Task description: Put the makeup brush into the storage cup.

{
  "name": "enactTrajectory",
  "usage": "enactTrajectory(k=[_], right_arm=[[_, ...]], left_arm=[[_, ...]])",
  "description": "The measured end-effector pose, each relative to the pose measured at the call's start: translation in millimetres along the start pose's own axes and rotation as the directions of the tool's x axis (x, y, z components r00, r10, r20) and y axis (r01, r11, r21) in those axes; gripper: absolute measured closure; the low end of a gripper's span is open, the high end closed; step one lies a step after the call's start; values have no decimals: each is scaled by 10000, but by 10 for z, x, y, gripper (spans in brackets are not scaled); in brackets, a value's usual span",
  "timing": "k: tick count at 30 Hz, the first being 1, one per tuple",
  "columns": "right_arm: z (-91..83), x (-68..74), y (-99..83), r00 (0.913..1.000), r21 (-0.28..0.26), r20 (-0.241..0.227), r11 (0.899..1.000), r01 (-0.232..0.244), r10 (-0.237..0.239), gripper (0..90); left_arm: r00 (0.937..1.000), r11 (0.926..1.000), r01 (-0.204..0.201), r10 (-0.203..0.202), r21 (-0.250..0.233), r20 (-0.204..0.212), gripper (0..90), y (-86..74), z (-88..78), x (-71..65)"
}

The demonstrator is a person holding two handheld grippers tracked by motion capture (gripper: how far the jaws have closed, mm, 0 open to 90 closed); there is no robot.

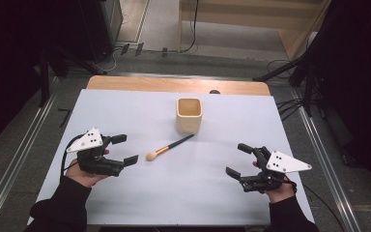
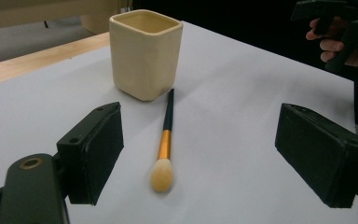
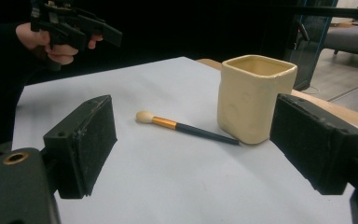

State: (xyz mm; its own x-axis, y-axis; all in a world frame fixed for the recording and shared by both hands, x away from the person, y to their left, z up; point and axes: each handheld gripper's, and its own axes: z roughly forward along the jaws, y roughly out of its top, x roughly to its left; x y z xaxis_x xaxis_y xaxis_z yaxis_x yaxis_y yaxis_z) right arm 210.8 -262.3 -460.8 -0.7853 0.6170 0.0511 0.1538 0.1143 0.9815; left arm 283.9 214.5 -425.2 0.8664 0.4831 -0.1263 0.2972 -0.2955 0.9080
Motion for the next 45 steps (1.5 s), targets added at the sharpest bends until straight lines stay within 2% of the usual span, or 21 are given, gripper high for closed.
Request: enactTrajectory(k=[4, 9, 13, 17, 20, 35, 39, 42, 45], right_arm=[[-11, -5, 3, 10000, -82, 15, 9999, -95, 95, 150], [-11, 5, 14, 9999, 152, 107, 9998, 131, -133, 150], [-16, 2, 21, 10000, -7, 61, 10000, 54, -54, 150], [-9, 3, 16, 10000, 66, 51, 10000, 44, -44, 150], [1, 15, 18, 10000, 92, -8, 9999, 82, -82, 150], [4, 14, 20, 10000, 54, -50, 10000, 39, -39, 150], [2, 17, 23, 10000, 39, -55, 10000, 25, -24, 150], [5, 18, 25, 10000, 51, -73, 10000, 50, -50, 150], [7, 15, 23, 10000, 66, -82, 10000, 29, -28, 150]], left_arm=[[9999, 9999, -131, 130, 73, 47, 159, 44, 33, 0], [9998, 9998, -111, 108, 192, 151, 160, 105, 107, 6], [9996, 9995, -108, 100, 310, 267, 160, 138, 198, 16], [9995, 9991, -164, 152, 393, 288, 160, 171, 248, 10], [9989, 9975, -424, 411, 567, 232, 160, 219, 315, 9], [9984, 9979, -495, 482, 420, 310, 162, 332, 571, 58], [9973, 9974, -574, 553, 427, 491, 166, 354, 631, 81], [9966, 9984, -529, 516, 182, 642, 166, 375, 683, 94], [9968, 9982, -558, 546, 196, 590, 166, 373, 743, 103]])
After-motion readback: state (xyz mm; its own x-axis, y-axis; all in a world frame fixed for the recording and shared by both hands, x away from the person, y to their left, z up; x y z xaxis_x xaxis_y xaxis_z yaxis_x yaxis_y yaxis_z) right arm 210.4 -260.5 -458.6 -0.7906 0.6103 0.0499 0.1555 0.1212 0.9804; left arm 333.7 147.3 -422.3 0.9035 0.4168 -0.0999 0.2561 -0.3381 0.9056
